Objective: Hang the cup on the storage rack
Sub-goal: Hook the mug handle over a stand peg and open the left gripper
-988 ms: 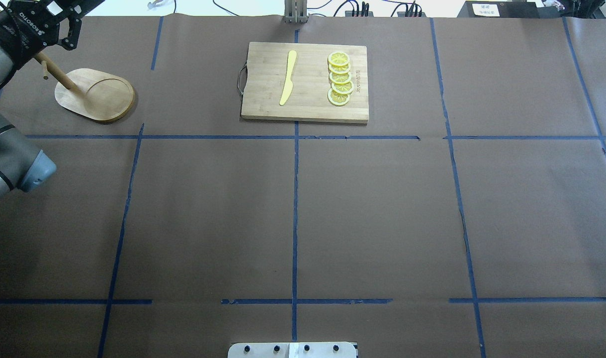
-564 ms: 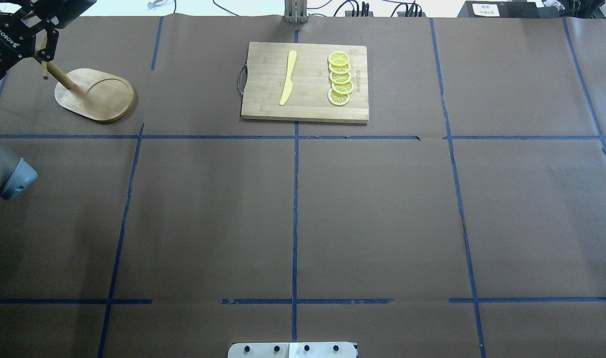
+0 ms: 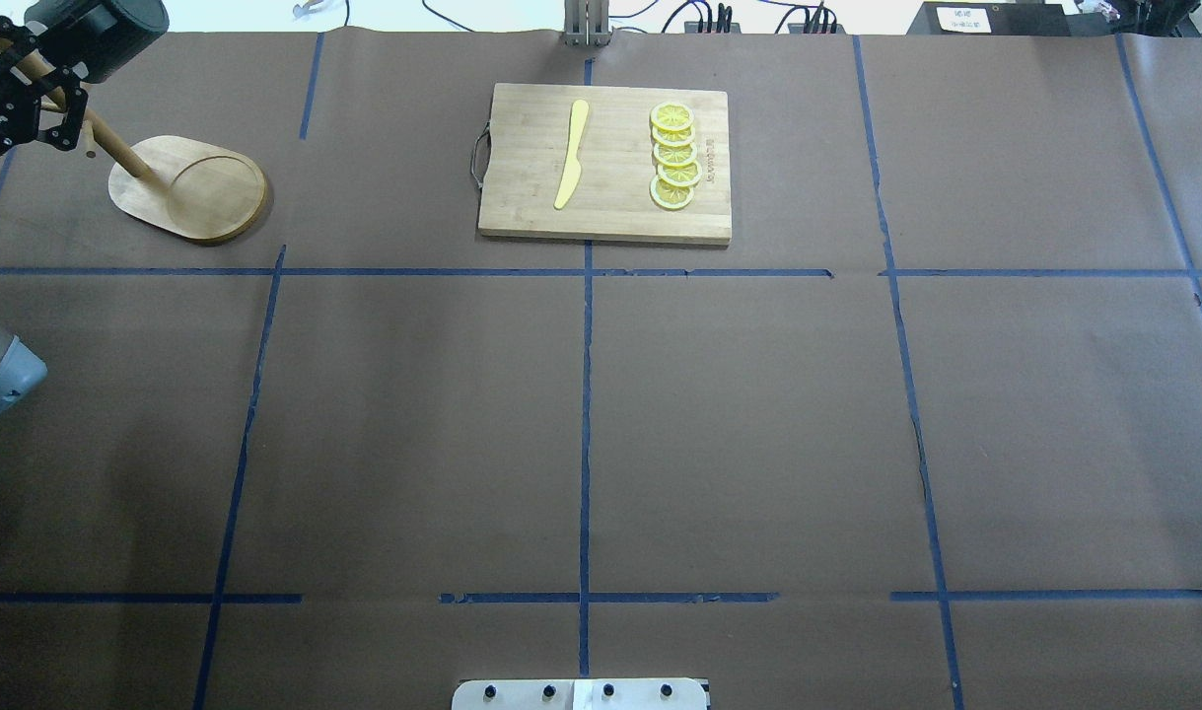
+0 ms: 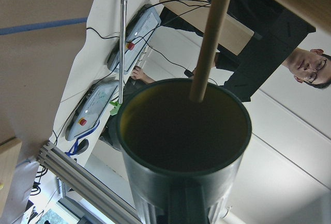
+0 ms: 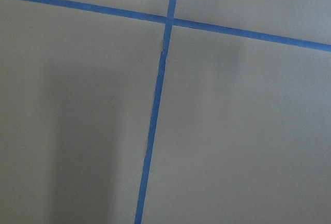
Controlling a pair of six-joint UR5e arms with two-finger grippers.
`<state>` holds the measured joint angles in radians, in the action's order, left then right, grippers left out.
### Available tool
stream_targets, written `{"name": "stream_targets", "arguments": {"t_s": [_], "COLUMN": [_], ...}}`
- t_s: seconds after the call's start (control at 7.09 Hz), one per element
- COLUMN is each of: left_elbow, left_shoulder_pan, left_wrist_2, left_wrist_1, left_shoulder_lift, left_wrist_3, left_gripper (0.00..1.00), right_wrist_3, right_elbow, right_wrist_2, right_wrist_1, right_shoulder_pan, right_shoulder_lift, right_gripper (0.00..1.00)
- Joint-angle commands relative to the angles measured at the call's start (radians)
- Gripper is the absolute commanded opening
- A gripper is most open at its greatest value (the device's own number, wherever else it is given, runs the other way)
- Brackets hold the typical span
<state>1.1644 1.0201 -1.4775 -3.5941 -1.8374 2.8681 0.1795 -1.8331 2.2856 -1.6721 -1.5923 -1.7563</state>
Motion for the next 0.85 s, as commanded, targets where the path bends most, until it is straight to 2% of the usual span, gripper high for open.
{"name": "stream_targets", "arguments": {"t_s": [0.0,0.71], "left_elbow": [-0.014,-0.097], "left_shoulder_pan": [0.0,-0.002], "left_wrist_2": [-0.003,-0.001], "left_wrist_1": [-0.041,-0.068], "left_shoulder_lift": [0.024,0.024], "left_wrist_3": [-0.001,-0.003], "left_gripper": [0.0,0.0], "right_wrist_3": [0.0,0.0], "right_elbow": [0.0,-0.008], "right_wrist_2": [0.0,0.0], "right_wrist_1": [0.0,0.0], "right_shoulder_pan": [0.0,0.0], "right_shoulder_lift": [0.0,-0.003], "right_gripper": [1.0,1.0]}}
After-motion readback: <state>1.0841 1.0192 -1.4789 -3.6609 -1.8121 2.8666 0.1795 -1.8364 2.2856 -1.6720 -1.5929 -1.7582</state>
